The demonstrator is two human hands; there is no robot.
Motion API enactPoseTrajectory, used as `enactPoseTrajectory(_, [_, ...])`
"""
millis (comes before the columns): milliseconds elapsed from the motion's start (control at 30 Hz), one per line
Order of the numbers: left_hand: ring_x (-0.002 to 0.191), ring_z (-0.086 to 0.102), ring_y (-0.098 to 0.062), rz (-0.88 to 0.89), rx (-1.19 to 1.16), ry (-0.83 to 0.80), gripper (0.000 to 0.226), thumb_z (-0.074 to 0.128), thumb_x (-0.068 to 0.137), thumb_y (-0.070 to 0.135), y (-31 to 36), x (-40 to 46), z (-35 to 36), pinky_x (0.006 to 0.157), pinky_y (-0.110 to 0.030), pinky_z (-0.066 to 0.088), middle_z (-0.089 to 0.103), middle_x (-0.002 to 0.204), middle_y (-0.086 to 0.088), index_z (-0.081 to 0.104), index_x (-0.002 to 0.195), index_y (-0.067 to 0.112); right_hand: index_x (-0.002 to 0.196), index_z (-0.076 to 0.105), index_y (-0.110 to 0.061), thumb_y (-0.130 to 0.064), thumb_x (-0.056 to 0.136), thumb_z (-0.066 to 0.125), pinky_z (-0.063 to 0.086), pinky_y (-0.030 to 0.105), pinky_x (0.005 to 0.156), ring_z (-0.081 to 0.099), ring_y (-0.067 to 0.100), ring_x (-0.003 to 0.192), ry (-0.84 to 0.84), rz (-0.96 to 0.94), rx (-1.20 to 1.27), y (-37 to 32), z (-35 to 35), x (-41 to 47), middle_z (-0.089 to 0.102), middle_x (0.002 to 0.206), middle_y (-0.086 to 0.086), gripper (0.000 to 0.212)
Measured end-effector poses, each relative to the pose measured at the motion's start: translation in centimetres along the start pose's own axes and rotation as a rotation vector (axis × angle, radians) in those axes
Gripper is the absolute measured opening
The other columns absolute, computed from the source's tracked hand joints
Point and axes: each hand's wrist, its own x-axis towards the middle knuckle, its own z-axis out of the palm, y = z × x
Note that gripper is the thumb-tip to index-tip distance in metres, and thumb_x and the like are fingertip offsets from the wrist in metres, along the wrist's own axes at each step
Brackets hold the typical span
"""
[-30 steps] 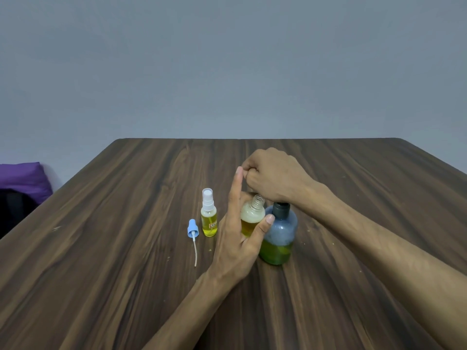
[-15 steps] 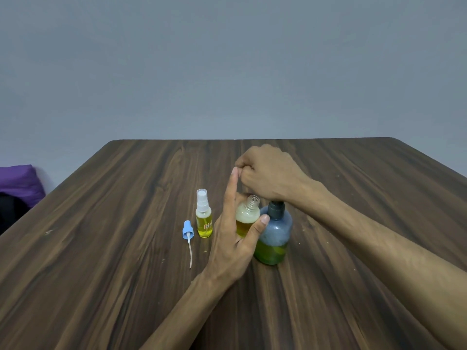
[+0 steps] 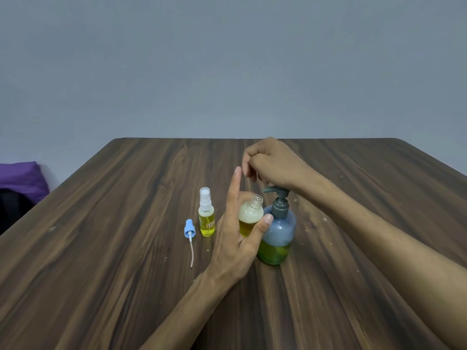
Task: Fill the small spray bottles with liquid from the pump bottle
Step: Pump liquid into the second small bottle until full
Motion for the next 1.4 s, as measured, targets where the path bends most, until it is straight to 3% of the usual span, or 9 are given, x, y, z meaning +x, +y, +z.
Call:
enactPoseTrajectory(200, [0.104,0.066,-0.002,0.032,0.025,-0.005,0.090,0.073,0.096,0.010,0.0,0.0,-0.1,0.097,-0.011,0.047,0.062,0.110,0.031,0.019,0.166,0.023,0.062,0.070,-0.017,-0.003,0.081,0.046,0.047,0.027,0.059,0.056,0.000,0.046,-0.026,0.035,-0.050,0.2,0.2,-0.5,0.072,0.063,-0.003,0.034])
enactPoseTrajectory(300, [0.111,0.065,0.003,0.038,0.042,-0.015,0.089,0.072,0.096,0.007,0.0,-0.1,0.0,0.100,-0.010,0.046,0.063,0.121,0.033,0.021,0.167,0.024,0.054,0.067,-0.020,-0.007,0.079,0.047,0.054,0.035,0.065,0.062,0.010,0.058,-0.049,0.089,-0.114,0.7,0.9,-0.6,0.066,0.054,-0.010,0.035])
enactPoseTrajectory(467, [0.115,0.065,0.003,0.026,0.061,-0.019,0.086,0.070,0.098,0.013,0.2,0.0,-0.1,0.102,-0.016,0.049,0.066,0.131,0.007,0.019,0.166,0.027,0.064,0.067,-0.009,-0.013,0.083,0.047,0.054,0.041,0.065,0.059,0.022,0.061,0.016,0.068,-0.252,0.9,1.8,-0.8,0.068,0.060,0.001,0.028])
enactPoseTrajectory(600, [0.106,0.066,-0.001,0.025,0.058,-0.014,0.088,0.071,0.097,0.015,0.0,-0.1,0.0,0.096,-0.012,0.047,0.062,0.118,0.029,0.019,0.166,0.029,0.054,0.048,-0.010,-0.012,0.083,0.045,0.048,0.039,0.058,0.046,0.021,0.055,0.038,0.019,-0.253,0.9,1.3,-0.2,0.054,0.051,0.003,0.029])
enactPoseTrajectory(800, [0.103,0.065,0.001,0.030,0.024,-0.024,0.088,0.071,0.097,0.009,-0.1,0.0,-0.1,0.095,-0.011,0.047,0.060,0.111,0.035,0.020,0.167,0.024,0.052,0.039,-0.017,-0.013,0.087,0.048,0.038,0.032,0.055,0.040,0.018,0.053,0.000,0.036,-0.275,1.4,1.9,-0.3,0.041,0.042,-0.008,0.037])
enactPoseTrajectory(1067, [0.120,0.064,-0.001,-0.019,-0.065,-0.041,0.089,0.069,0.099,0.009,0.3,0.1,-0.1,0.106,-0.019,0.049,0.066,0.131,-0.012,0.016,0.167,0.032,0.051,0.039,-0.017,-0.013,0.087,0.049,0.037,0.032,0.055,0.041,0.019,0.053,-0.066,0.028,-0.294,1.2,2.0,-0.1,0.041,0.045,-0.007,0.038])
enactPoseTrajectory(1200, [0.108,0.064,0.005,-0.009,0.002,-0.038,0.088,0.069,0.098,0.009,0.1,0.0,-0.1,0.098,-0.012,0.047,0.066,0.113,0.028,0.016,0.164,0.029,0.053,0.040,-0.019,-0.013,0.088,0.048,0.041,0.038,0.058,0.039,0.018,0.053,-0.036,0.014,-0.226,1.4,1.5,0.1,0.036,0.041,-0.010,0.037])
enactPoseTrajectory(1367, [0.118,0.066,-0.003,-0.043,-0.075,-0.046,0.088,0.069,0.099,0.011,0.3,0.1,-0.2,0.105,-0.020,0.049,0.070,0.123,0.003,0.016,0.167,0.031,0.051,0.038,-0.019,-0.013,0.086,0.047,0.041,0.038,0.058,0.040,0.019,0.054,-0.073,0.034,-0.257,1.3,1.8,0.0,0.039,0.045,-0.008,0.037])
enactPoseTrajectory(1400, [0.115,0.066,-0.001,-0.037,-0.065,-0.044,0.088,0.069,0.099,0.011,0.3,0.1,-0.2,0.103,-0.018,0.049,0.069,0.121,0.008,0.017,0.167,0.030,0.050,0.037,-0.019,-0.013,0.086,0.048,0.041,0.039,0.058,0.040,0.019,0.054,-0.062,0.030,-0.251,1.2,1.7,0.1,0.038,0.042,-0.009,0.038])
